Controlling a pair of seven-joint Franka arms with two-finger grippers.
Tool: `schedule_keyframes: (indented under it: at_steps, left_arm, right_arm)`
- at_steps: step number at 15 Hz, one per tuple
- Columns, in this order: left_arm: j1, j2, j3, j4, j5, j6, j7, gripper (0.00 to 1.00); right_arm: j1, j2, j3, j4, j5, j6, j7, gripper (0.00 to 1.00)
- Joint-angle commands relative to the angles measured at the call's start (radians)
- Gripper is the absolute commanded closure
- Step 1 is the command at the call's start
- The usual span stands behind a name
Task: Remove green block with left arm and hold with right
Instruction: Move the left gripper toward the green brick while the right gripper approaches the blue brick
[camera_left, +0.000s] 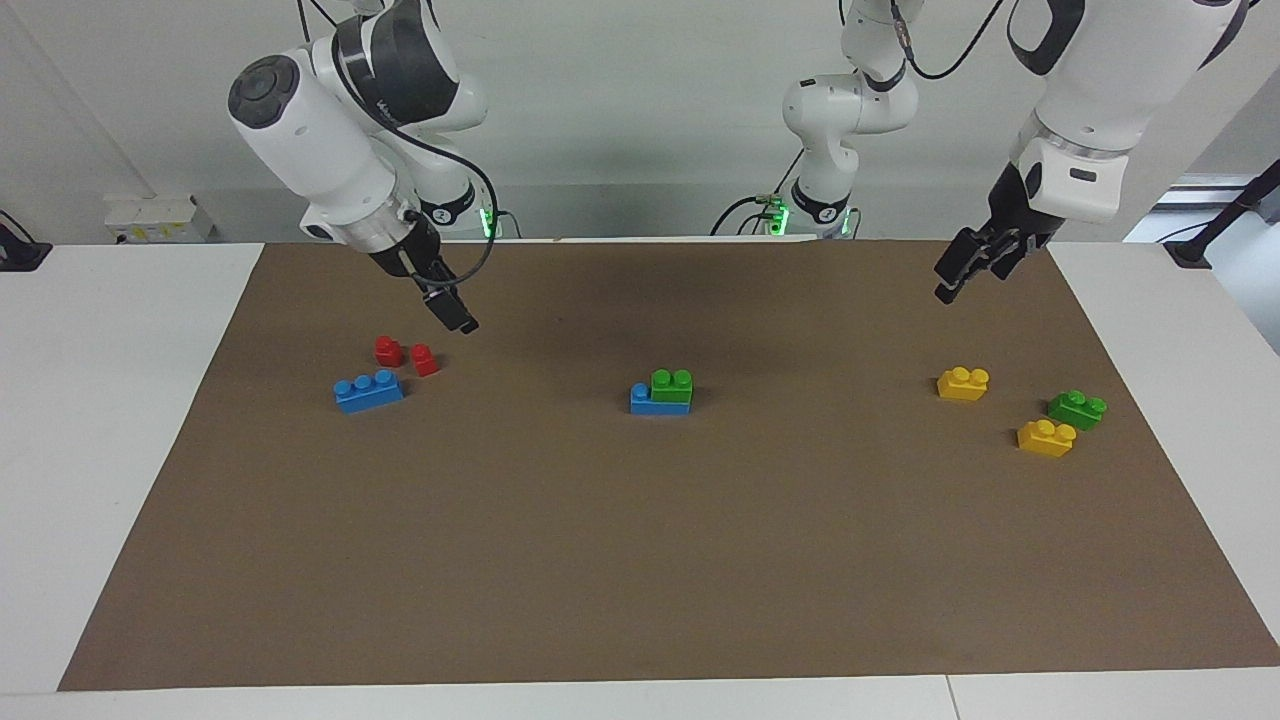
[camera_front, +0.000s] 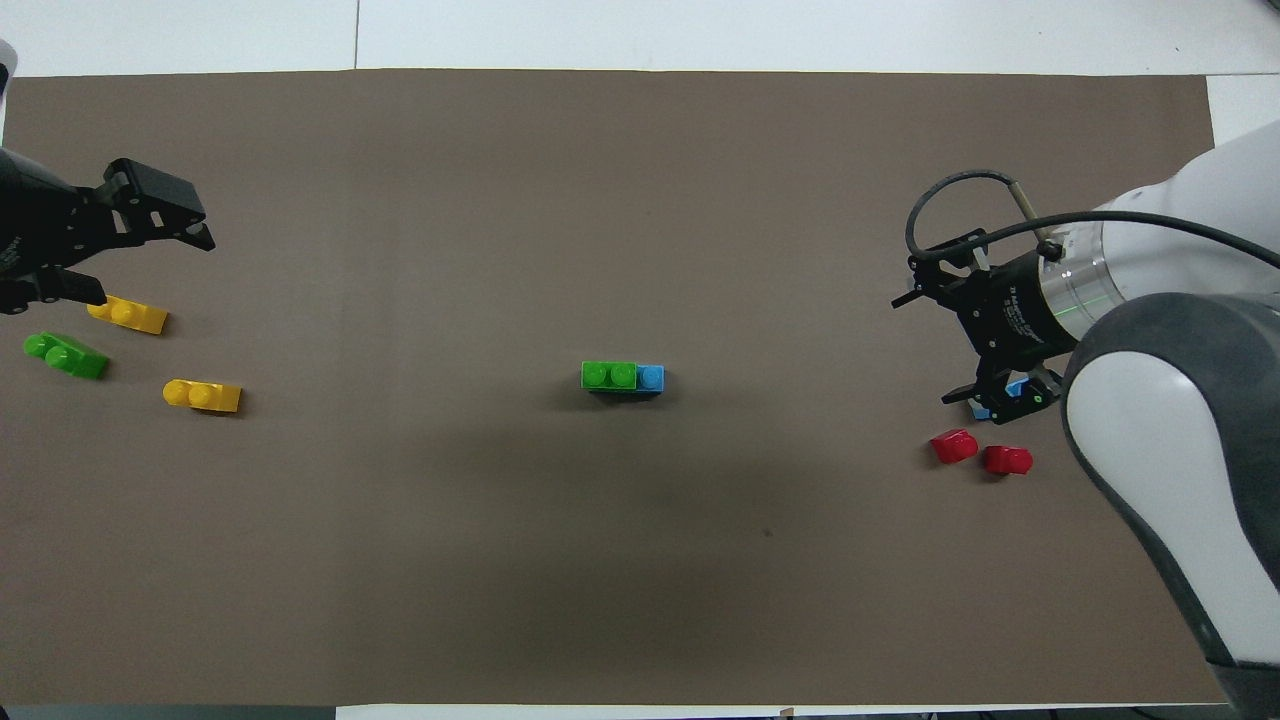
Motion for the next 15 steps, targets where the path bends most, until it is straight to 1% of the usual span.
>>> schedule_keyframes:
  at_steps: [1, 3, 5, 7, 9, 11, 15]
  left_arm:
    - [-0.035, -0.069, 0.007, -0.106, -0.017, 0.052, -0.172, 0.00]
    - [-0.054, -0.099, 0.007, -0.165, -0.019, 0.073, -0.272, 0.00]
    - [-0.100, -0.129, 0.007, -0.224, -0.024, 0.107, -0.394, 0.00]
    - [-0.133, -0.133, 0.007, -0.233, -0.024, 0.128, -0.563, 0.00]
    - [-0.161, -0.133, 0.007, -0.236, -0.024, 0.130, -0.729, 0.00]
    - [-0.187, -0.146, 0.007, -0.261, -0.024, 0.145, -0.835, 0.00]
    - [-0.264, -0.193, 0.007, -0.371, -0.024, 0.223, -1.022, 0.00]
  right_arm:
    - [0.022, 0.053, 0.000, -0.020, 0.076, 0.060, 0.060, 0.03]
    - [0.045, 0.066, 0.000, -0.063, 0.119, 0.147, 0.072, 0.03]
    - [0.067, 0.093, 0.000, -0.093, 0.164, 0.216, 0.072, 0.03]
    - [0.085, 0.123, 0.000, -0.100, 0.204, 0.264, 0.071, 0.02]
    - [0.111, 0.129, 0.000, -0.132, 0.269, 0.325, 0.074, 0.03]
    - [0.130, 0.133, 0.000, -0.167, 0.322, 0.388, 0.084, 0.03]
    - [0.173, 0.153, 0.000, -0.201, 0.342, 0.485, 0.213, 0.03]
